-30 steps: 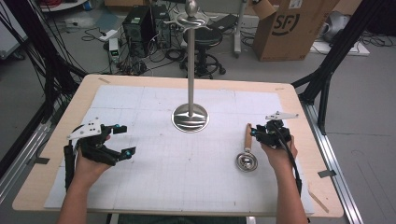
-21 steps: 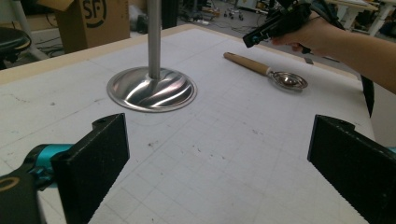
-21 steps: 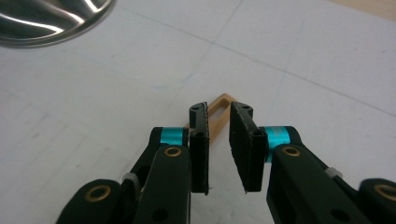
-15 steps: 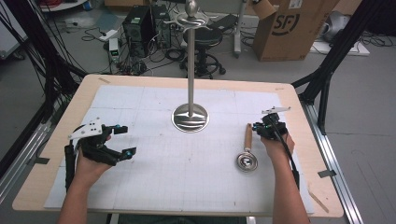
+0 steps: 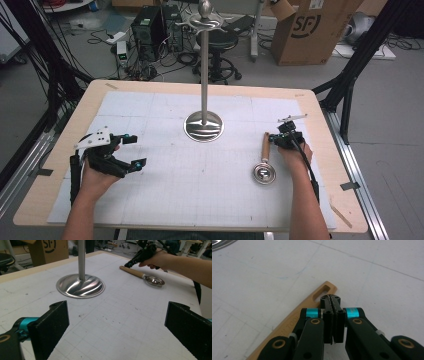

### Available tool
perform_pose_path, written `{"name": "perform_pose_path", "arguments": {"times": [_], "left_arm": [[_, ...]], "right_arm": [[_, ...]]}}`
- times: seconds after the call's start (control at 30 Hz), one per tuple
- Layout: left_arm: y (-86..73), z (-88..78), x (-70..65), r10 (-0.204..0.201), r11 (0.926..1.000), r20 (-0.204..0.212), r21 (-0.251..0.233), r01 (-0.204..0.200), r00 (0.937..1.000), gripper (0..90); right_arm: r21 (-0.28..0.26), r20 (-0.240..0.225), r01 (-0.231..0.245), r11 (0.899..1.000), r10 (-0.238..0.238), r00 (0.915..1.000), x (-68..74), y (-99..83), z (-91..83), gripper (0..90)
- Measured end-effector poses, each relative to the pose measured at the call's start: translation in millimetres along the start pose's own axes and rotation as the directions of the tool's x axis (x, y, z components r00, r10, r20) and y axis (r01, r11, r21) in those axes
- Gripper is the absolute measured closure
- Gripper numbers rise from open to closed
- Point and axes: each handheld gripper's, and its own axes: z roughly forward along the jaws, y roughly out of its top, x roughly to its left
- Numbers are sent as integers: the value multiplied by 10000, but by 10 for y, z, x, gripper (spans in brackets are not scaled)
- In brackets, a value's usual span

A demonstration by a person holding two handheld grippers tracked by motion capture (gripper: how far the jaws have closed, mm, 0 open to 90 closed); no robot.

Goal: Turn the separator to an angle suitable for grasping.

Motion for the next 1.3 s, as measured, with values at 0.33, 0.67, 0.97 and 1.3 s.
{"name": "perform_pose_path", "arguments": {"times": [0.33,0.67,0.97,1.3], "left_arm": [[-6,18,0,15,10000,-2,79,-15,10000,61],[-5,9,5,-12,10000,3,52,12,10000,61],[-3,7,2,-1,10000,14,12,1,10000,61],[-3,7,1,5,10000,24,38,-5,10000,60]], "right_arm": [[-12,-187,441,9990,-441,9989,131,67,23,897],[176,-465,1133,9934,-1124,9926,329,167,82,897],[330,-883,1770,9837,-1735,9809,526,211,114,897],[421,-1651,2636,9637,-2535,9531,818,249,134,897]]}}
